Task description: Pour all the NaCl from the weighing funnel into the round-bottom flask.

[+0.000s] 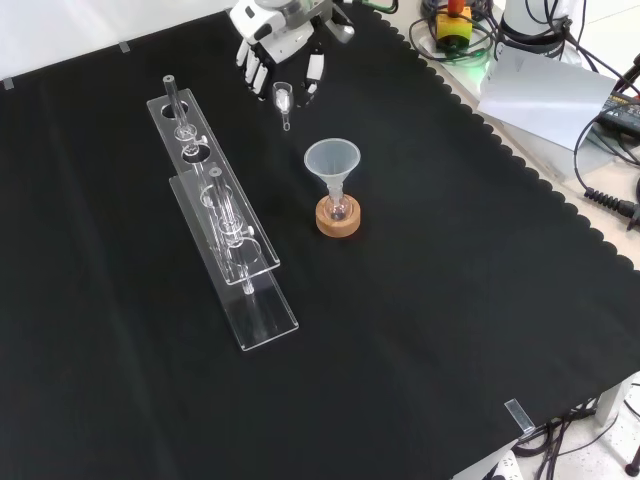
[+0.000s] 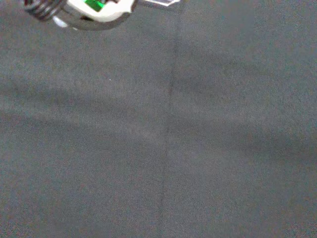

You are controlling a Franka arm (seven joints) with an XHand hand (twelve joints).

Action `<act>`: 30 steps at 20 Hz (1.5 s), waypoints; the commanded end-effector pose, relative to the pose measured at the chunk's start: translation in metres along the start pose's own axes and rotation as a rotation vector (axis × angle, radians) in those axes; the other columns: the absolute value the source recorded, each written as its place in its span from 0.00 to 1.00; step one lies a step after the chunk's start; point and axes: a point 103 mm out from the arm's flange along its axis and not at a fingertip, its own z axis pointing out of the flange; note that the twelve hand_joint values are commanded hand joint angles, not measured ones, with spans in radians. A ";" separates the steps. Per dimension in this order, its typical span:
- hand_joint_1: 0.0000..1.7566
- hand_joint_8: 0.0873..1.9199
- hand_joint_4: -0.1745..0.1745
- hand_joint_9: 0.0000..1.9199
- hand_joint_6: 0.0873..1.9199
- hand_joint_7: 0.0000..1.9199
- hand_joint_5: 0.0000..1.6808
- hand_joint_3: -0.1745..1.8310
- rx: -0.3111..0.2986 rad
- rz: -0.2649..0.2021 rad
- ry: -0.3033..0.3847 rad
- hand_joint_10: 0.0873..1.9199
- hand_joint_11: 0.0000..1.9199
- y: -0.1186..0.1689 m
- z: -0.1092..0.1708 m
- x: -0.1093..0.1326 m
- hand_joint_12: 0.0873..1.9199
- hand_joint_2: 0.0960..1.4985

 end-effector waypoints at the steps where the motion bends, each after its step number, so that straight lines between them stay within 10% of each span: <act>1: 0.61 0.34 0.79 0.53 0.55 0.41 0.61 0.41 -0.010 0.000 -0.011 0.20 0.38 -0.010 -0.006 0.002 0.56 0.49; 30: 0.61 0.34 0.79 0.53 0.55 0.41 0.61 0.41 -0.014 -0.060 -0.156 0.20 0.39 -0.047 -0.083 0.058 0.56 0.49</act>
